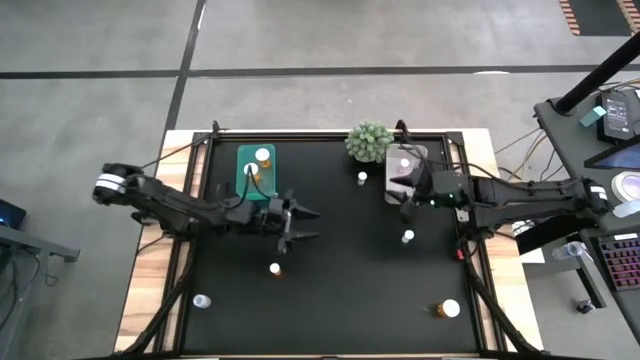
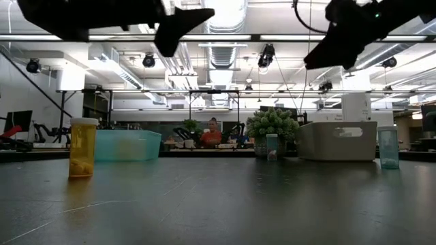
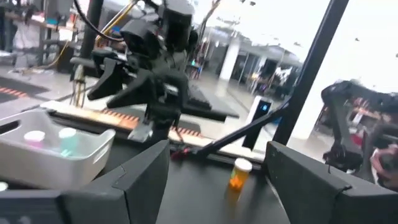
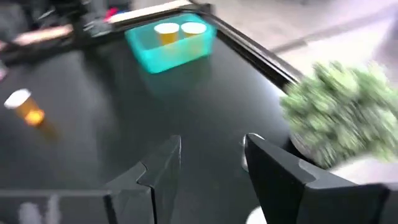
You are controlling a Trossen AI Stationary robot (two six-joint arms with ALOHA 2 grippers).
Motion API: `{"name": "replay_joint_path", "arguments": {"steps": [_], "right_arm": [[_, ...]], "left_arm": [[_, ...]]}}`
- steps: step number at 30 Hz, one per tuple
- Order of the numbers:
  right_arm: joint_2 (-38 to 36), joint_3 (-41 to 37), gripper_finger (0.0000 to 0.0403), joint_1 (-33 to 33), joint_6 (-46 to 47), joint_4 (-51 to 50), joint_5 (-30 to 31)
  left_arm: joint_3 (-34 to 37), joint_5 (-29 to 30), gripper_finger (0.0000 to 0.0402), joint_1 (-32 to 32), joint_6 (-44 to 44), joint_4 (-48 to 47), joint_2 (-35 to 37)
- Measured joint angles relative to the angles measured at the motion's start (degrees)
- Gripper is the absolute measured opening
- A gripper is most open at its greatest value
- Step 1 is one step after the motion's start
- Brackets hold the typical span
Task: Pick and place medicine bottles into bin by pill shape (circle, oval)
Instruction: Put the blue capsule bottle into the green bin
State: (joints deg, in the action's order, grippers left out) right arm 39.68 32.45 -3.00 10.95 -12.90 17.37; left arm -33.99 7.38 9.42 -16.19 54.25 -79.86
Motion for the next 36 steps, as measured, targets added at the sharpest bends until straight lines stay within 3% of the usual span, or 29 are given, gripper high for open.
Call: {"name": "replay_joint_path", "arguments": {"steps": [4,9,12,15,19,22,27,36], "right_arm": [[0.1,0.1,0.0168,4.1,-4.2,-0.3,0.0],[-0.2,0.1,0.0167,5.9,-6.7,0.8,0.0],[-1.0,0.1,0.0164,6.5,-9.3,1.7,0.1],[-2.9,0.1,0.0159,6.5,-10.5,2.4,0.1],[-5.9,-0.4,0.0151,6.5,-10.2,2.7,0.2],[-7.5,-1.3,0.0146,6.5,-10.6,2.4,0.1],[-9.5,-1.9,0.0137,6.5,-11.2,3.1,0.2],[-10.0,-4.0,0.0137,6.4,-14.7,6.4,0.7]], "left_arm": [[-2.9,1.1,0.0251,-0.1,0.0,8.2,-8.7],[-11.3,1.9,0.0251,-2.4,0.0,7.0,-18.5],[-17.4,-2.4,0.0251,-4.5,0.0,0.3,-22.1],[-23.4,-6.7,0.0251,-6.7,1.0,-12.7,-22.9],[-29.9,-7.0,0.0251,-9.7,7.7,-29.3,-22.8],[-32.4,-7.1,0.0251,-12.3,10.8,-33.7,-23.0],[-33.6,-7.1,0.0251,-17.0,11.3,-33.9,-24.6],[-38.4,-6.7,0.0251,-20.3,15.6,-28.2,-34.3]]}}
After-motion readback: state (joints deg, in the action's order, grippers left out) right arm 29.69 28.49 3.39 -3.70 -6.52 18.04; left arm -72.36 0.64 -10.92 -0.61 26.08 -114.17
